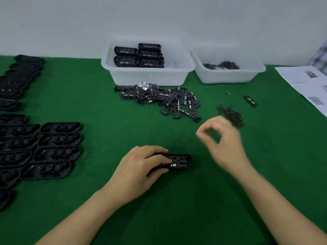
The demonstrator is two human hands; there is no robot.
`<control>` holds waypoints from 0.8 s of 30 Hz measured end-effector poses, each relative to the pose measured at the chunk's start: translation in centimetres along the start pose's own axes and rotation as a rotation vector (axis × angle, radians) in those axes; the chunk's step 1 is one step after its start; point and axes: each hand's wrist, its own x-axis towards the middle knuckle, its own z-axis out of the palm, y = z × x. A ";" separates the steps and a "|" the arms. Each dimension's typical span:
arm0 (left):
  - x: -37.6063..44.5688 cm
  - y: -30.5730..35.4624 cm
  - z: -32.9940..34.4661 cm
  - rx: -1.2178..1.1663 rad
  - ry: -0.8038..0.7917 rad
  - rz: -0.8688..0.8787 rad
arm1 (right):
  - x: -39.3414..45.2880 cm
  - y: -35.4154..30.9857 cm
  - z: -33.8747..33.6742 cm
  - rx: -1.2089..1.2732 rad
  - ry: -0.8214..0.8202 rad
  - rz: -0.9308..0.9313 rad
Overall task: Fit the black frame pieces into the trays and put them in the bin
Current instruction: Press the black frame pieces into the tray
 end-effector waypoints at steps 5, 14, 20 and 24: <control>0.0 0.1 -0.1 0.017 -0.003 0.019 | -3.9 -1.9 3.1 0.008 -0.203 -0.011; 0.0 0.2 -0.2 0.045 0.007 0.040 | -4.2 -1.1 3.2 -0.091 -0.186 -0.022; -0.1 0.0 -0.1 0.051 0.012 0.054 | -4.2 -0.9 2.8 -0.051 -0.214 0.038; -0.1 0.0 0.2 0.063 0.019 0.073 | -3.9 -1.2 2.5 0.008 -0.270 0.100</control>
